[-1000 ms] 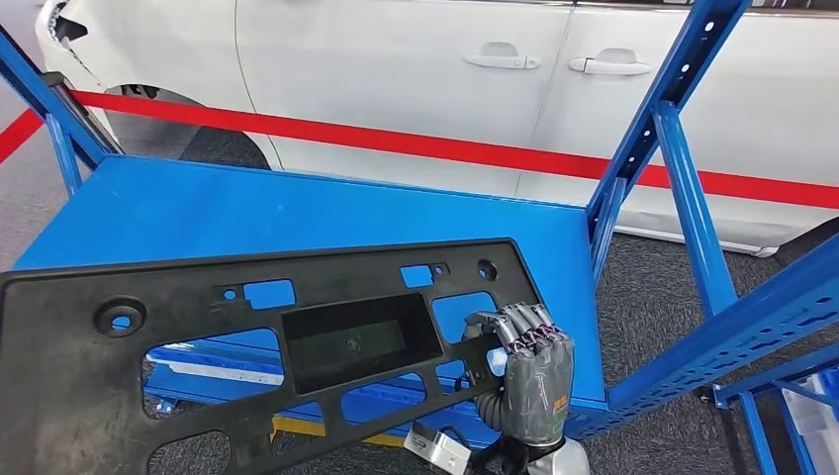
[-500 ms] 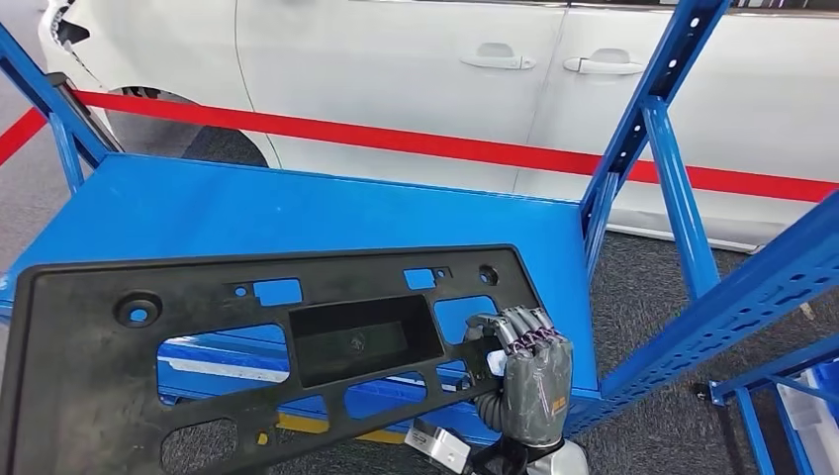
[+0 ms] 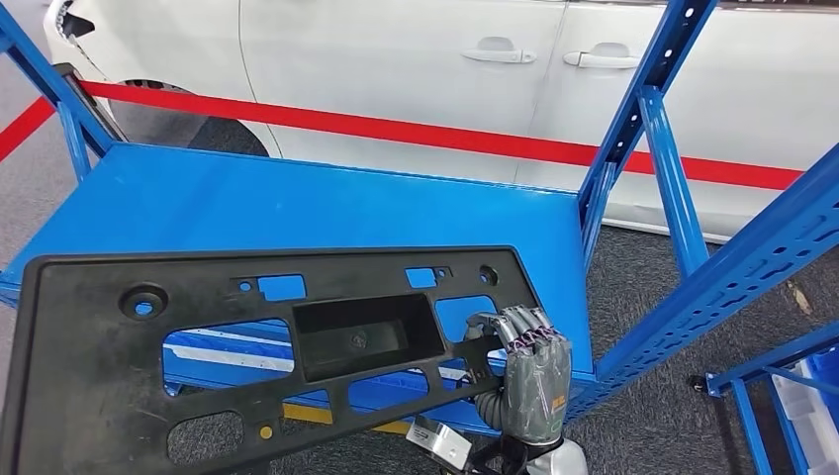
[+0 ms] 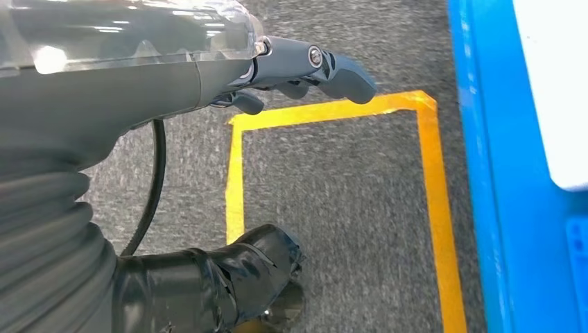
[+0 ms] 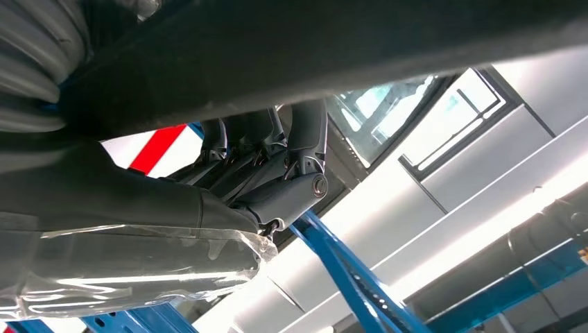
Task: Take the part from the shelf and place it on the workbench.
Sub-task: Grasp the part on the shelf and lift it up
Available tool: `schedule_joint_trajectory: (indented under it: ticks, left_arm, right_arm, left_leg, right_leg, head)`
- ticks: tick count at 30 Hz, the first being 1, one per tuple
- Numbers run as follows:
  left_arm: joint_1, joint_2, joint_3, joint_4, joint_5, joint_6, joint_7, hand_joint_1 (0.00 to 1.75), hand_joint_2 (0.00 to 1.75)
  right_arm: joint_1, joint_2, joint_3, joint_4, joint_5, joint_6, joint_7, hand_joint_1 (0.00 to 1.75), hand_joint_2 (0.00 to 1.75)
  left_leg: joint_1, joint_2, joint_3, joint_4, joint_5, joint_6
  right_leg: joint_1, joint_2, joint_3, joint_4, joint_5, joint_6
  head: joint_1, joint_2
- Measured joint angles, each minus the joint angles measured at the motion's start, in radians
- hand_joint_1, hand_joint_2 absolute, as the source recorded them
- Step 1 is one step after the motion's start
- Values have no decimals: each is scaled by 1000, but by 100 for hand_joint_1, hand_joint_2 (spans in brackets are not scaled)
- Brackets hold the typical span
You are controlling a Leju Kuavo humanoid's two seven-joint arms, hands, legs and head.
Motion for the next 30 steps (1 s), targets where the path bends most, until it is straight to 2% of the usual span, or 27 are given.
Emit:
schedule_joint_trajectory:
  ticks: [2,3,5,6,7,8,9,11,12,13,16,17,19,21,22,23,24,27,28,30]
  left_arm:
    - [0,-2,1,0,0,-1,0,0,175]
    - [-1,-2,1,0,1,-1,0,0,175]
    - [-2,-3,1,0,1,-2,0,0,175]
    - [-1,-3,1,0,1,-2,0,0,175]
    - [0,-3,2,0,1,-2,1,0,175]
    - [0,-3,2,0,1,-2,1,0,175]
    - [0,-4,2,0,1,-2,1,0,175]
    - [0,-5,3,0,0,-1,1,0,175]
    - [-1,-6,3,0,0,0,1,0,175]
    - [-1,-7,3,0,0,0,1,0,175]
    - [-1,-8,3,0,-1,1,2,0,175]
    - [-1,-8,3,0,-1,2,2,0,175]
    - [0,-8,3,0,-2,3,2,0,175]
    - [0,-8,3,0,-2,4,2,0,175]
    - [1,-8,4,0,-2,4,2,0,175]
    - [1,-8,4,0,-2,4,3,0,175]
    - [1,-8,4,0,-3,4,3,0,175]
    - [-2,-8,4,0,-3,4,3,0,175]
    - [-3,-8,4,0,-3,4,3,0,175]
    - [-2,-8,4,0,-4,5,3,0,175]
  right_arm:
    - [0,-1,0,0,0,0,2,175,175]
    - [0,-1,-1,1,0,0,3,175,175]
    - [1,-3,-1,2,0,0,6,175,175]
    - [2,-4,-1,4,0,0,7,175,175]
    - [2,-4,-1,6,0,0,9,175,175]
    - [3,-5,-1,8,0,0,11,175,175]
    - [3,-6,-1,9,0,0,12,175,175]
    - [3,-6,-2,10,1,0,12,175,175]
    - [3,-6,-2,10,1,0,13,175,175]
    - [4,-7,-2,10,1,0,14,175,175]
    - [6,-7,-2,10,1,0,19,175,175]
    - [6,-7,-2,10,1,0,20,175,175]
    - [6,-7,-2,10,1,0,22,175,175]
    - [7,-8,-2,10,2,0,23,175,175]
    - [9,-8,-2,10,2,0,24,175,175]
    - [10,-8,-2,10,3,0,24,175,175]
    - [11,-8,-2,10,3,0,24,175,175]
    - [13,-8,-2,10,3,0,24,175,175]
    - [13,-7,-3,10,3,-1,24,175,175]
    - [13,-7,-3,10,4,-1,24,175,175]
  left_leg:
    - [4,3,-1,-10,14,13]
    - [7,4,-3,-15,22,20]
    - [8,6,-13,-15,32,27]
    - [8,7,-19,-12,34,28]
    - [8,8,-25,-9,36,27]
    - [8,8,-31,-5,37,27]
    - [8,8,-35,0,37,26]
    - [7,7,-41,10,36,21]
    - [6,6,-45,15,36,16]
    - [5,6,-49,19,37,11]
    - [6,6,-57,22,41,-8]
    - [7,6,-62,32,30,-13]
    - [10,6,-91,103,-28,-22]
    - [11,6,-137,228,-102,-28]
    - [11,6,-150,274,-122,-30]
    - [11,6,-146,285,-123,-30]
    - [11,6,-121,256,-106,-29]
    - [8,5,-2,58,-40,-18]
    - [6,4,18,19,-31,-14]
    - [0,3,21,4,-21,-5]
  right_leg:
    - [-1,2,-7,14,-14,12]
    - [-1,3,-20,44,-39,16]
    - [-5,4,-66,160,-114,24]
    - [-7,4,-89,222,-143,27]
    - [-8,4,-100,260,-156,30]
    - [-11,4,-94,263,-150,32]
    - [-13,3,-67,225,-127,33]
    - [-14,3,11,92,-78,29]
    - [-12,4,37,41,-64,26]
    - [-10,4,48,15,-60,22]
    - [-8,5,41,7,-51,6]
    - [-9,4,38,4,-45,-3]
    - [-12,0,30,-2,-33,-17]
    - [-10,-1,15,-1,-23,-23]
    - [-9,-1,7,0,-18,-23]
    - [-8,-1,-1,1,-13,-22]
    - [-8,-1,-8,3,-8,-20]
    - [-7,0,-21,10,4,-9]
    - [-6,0,-23,10,8,-3]
    - [-6,-1,-22,7,18,11]
  head:
    - [1,0]
    - [2,0]
    - [4,0]
    - [4,0]
    - [4,0]
    - [4,0]
    - [4,0]
    - [4,0]
    - [4,0]
    - [3,0]
    - [3,0]
    - [3,0]
    - [3,0]
    - [3,0]
    - [3,0]
    - [3,0]
    - [3,0]
    - [3,0]
    - [3,0]
    - [3,0]
